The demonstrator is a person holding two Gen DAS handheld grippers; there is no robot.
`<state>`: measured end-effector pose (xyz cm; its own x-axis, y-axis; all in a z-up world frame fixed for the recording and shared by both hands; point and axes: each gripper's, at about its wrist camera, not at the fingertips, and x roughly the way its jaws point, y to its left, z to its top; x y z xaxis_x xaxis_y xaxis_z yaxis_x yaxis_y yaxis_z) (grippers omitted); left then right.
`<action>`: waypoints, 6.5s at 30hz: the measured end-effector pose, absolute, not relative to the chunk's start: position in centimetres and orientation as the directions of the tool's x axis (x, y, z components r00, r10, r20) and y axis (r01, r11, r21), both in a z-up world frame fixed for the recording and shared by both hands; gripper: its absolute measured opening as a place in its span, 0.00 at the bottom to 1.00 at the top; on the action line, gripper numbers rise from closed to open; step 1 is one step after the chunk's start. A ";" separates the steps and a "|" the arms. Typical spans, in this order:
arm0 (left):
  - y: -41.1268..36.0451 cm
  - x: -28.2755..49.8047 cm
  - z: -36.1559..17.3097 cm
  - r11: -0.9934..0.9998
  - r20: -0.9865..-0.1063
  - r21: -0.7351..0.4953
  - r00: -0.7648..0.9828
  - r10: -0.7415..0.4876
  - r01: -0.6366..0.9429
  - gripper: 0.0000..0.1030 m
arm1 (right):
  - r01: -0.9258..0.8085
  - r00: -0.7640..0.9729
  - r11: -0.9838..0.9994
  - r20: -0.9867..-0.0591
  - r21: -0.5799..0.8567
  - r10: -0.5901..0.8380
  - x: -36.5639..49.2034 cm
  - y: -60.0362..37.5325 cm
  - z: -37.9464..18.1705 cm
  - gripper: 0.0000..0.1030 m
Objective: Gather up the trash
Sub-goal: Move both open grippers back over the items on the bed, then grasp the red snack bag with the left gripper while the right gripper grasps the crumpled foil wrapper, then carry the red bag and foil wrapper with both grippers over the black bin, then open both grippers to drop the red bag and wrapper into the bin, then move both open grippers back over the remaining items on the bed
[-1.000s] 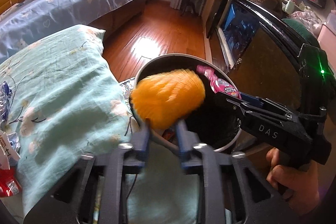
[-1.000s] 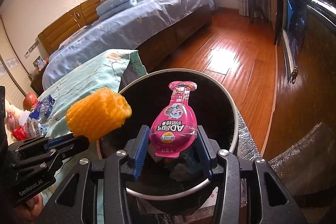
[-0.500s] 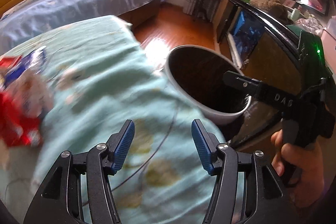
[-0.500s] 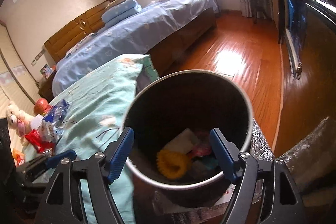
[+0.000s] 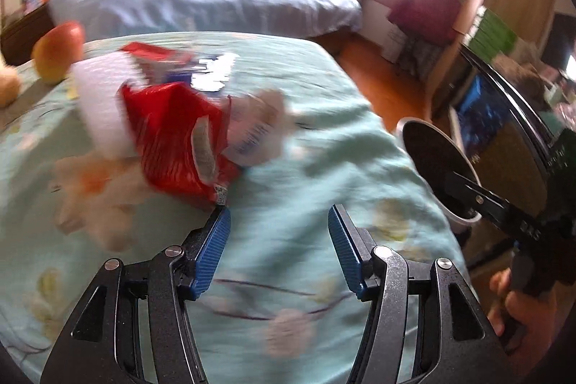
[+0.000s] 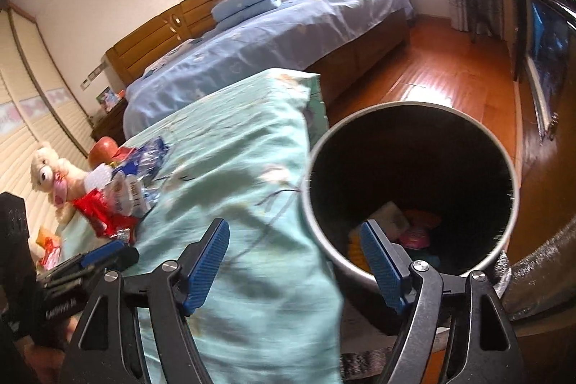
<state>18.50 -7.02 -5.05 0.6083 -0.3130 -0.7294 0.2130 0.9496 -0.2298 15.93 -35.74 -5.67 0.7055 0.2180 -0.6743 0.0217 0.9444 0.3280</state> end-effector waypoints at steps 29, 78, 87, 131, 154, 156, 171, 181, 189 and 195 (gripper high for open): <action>3.5 16.3 -5.3 0.957 -0.709 -0.274 0.653 -0.268 0.095 0.55 | -0.276 0.610 0.902 -0.664 0.332 0.431 19.2 -21.7 -4.8 0.66; -0.2 17.2 -5.3 0.928 -0.695 -0.312 0.617 -0.370 0.205 0.09 | -0.297 0.531 0.849 -0.664 0.436 0.527 21.0 -21.3 -6.2 0.28; -6.0 17.1 -4.5 0.898 -0.686 -0.306 0.580 -0.439 0.317 0.09 | -0.196 0.617 0.887 -0.650 0.418 0.443 18.8 -27.2 -5.2 0.28; -25.5 19.9 -3.5 0.779 -0.727 -0.234 0.427 -0.537 0.581 0.09 | 0.133 0.712 0.941 -0.690 0.312 0.128 16.7 -44.5 -6.1 0.30; -27.4 21.1 -4.3 0.777 -0.751 -0.239 0.397 -0.528 0.582 0.29 | 0.197 0.692 0.926 -0.715 0.323 0.103 18.0 -47.1 -7.1 0.56; -26.9 20.8 -4.1 0.779 -0.744 -0.246 0.403 -0.533 0.577 0.30 | 0.196 0.695 0.923 -0.711 0.330 0.107 17.8 -47.2 -7.0 0.65; -16.8 18.4 -4.7 0.864 -0.727 -0.256 0.503 -0.467 0.433 0.36 | 0.103 0.725 0.919 -0.661 0.381 0.193 16.7 -42.3 -5.6 0.80; -8.7 17.5 -4.9 0.918 -0.720 -0.272 0.572 -0.393 0.289 0.36 | -0.025 0.695 0.926 -0.660 0.376 0.287 17.4 -35.5 -5.5 0.80; -3.6 17.2 -5.2 0.943 -0.717 -0.274 0.613 -0.332 0.190 0.36 | -0.095 0.669 0.928 -0.667 0.360 0.327 18.1 -31.1 -5.6 0.80; -0.6 18.0 -5.1 0.952 -0.712 -0.278 0.639 -0.292 0.124 0.36 | -0.135 0.653 0.926 -0.672 0.352 0.350 18.6 -28.6 -5.6 0.80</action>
<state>17.98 -0.59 -5.10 0.6390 -0.2915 -0.7118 0.1244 0.9524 -0.2784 18.61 -28.61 -5.58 0.6527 0.3503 -0.6717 -0.1349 0.9262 0.3520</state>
